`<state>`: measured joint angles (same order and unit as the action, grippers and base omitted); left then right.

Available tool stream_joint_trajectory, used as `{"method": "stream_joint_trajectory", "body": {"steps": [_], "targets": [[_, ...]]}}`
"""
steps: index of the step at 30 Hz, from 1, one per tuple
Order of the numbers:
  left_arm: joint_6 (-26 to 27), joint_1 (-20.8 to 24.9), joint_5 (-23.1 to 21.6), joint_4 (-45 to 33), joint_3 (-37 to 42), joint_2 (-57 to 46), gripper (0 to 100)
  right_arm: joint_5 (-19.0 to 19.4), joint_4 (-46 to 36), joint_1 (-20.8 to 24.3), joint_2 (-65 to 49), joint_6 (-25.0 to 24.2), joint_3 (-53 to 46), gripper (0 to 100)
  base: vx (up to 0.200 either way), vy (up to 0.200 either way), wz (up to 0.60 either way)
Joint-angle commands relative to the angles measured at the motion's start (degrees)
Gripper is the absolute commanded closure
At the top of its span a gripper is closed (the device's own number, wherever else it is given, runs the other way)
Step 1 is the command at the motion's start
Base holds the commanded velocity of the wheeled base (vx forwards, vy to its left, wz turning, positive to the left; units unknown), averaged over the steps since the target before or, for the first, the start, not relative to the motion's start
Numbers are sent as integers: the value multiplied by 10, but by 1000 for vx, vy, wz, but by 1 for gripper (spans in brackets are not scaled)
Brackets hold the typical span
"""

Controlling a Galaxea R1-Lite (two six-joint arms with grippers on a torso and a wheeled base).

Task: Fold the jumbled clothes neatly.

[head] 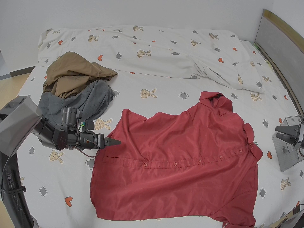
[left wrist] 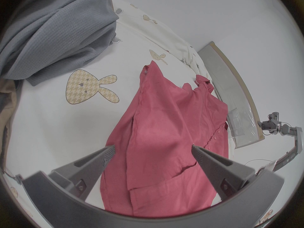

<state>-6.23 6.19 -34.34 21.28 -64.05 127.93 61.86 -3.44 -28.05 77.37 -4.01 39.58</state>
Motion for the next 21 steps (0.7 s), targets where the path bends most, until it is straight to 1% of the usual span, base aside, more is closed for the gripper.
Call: {"method": "stream_joint_trajectory", "body": {"steps": [1,5,14,21], "targets": [[0,2,-1,-2,-28,33,0,10,-3,-1,-49,-1,-17,0,0,0,0],[-1,8,-19,-4,-35,30,0,11,-3,-3,-75,-2,-35,0,0,0,0],[-2,14,-20,-12,-32,15,0,12,-4,-2,-71,-2,-43,0,0,0,0],[-1,30,-20,-19,-33,17,0,12,-4,-1,-69,-2,-49,0,0,0,0]]}}
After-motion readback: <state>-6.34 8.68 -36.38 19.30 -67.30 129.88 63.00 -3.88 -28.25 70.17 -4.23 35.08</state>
